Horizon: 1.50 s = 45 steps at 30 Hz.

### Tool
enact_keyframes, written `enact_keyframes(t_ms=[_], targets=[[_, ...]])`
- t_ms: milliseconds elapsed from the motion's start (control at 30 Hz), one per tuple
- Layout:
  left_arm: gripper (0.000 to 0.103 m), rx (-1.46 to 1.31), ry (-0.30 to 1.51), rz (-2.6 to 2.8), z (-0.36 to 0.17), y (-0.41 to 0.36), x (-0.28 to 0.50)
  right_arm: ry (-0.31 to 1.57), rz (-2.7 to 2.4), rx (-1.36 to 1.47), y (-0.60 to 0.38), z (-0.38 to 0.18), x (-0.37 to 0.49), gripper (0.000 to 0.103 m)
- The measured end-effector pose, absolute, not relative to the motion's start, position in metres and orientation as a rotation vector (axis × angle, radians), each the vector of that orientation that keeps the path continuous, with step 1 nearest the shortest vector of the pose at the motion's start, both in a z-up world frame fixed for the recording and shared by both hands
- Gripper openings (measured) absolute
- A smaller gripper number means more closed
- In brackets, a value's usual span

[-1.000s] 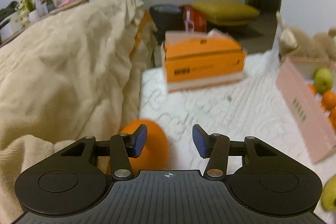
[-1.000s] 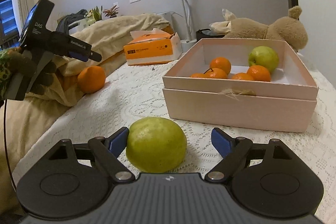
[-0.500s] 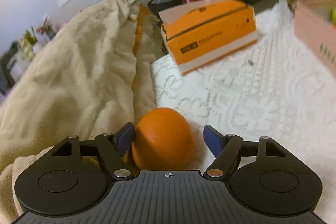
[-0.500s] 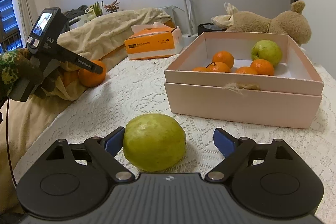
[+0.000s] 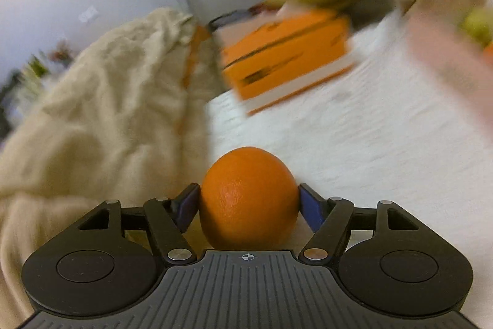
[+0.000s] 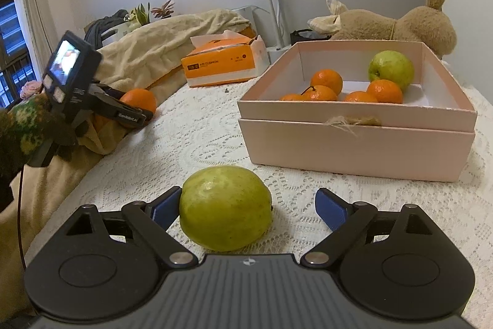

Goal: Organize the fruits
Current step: 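Close the left tool on the large orange and lift it, then grasp the green pear with the right tool while the left tool holds the orange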

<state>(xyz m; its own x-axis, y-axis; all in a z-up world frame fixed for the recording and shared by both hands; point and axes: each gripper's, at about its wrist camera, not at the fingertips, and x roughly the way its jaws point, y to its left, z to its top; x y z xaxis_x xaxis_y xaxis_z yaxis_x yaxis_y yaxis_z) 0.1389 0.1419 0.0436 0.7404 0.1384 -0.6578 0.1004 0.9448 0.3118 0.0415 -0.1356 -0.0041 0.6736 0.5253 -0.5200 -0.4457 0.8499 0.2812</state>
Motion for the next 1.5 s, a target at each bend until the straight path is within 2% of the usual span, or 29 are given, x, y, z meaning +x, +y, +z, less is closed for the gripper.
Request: enact_keyframes(t_ms=[133, 267, 433, 633, 733, 900, 1033, 1500], targets=[[0.075, 0.062, 0.712, -0.212, 0.058, 0.123, 0.095, 0.635, 0.552, 0.143, -0.136, -0.005, 0.044, 0.092], [0.075, -0.147, 0.757, -0.345, 0.045, 0.098, 0.060, 0.638, 0.545, 0.133, -0.135, -0.004, 0.044, 0.093], [0.075, -0.071, 0.720, -0.290, 0.036, 0.070, 0.029, 0.667, 0.524, 0.085, -0.134, 0.003, 0.033, 0.093], [0.076, -0.140, 0.714, -0.271, 0.034, 0.075, 0.038, 0.642, 0.446, 0.039, -0.152, 0.012, 0.012, 0.093], [0.076, -0.153, 0.717, -0.267, 0.030, 0.077, 0.045, 0.662, 0.419, 0.042, -0.157, 0.007, 0.009, 0.099], [0.077, -0.158, 0.713, -0.276, 0.027, 0.075, 0.048, 0.738, 0.439, 0.065, -0.156, -0.003, 0.007, 0.099], [0.077, -0.179, 0.715, -0.307, 0.023, 0.077, 0.049, 0.740, 0.434, 0.019, -0.146, -0.009, 0.004, 0.103], [0.077, -0.267, 0.719, -0.442, 0.034, 0.087, 0.046, 0.814, 0.454, -0.020, -0.138, 0.003, 0.011, 0.101]])
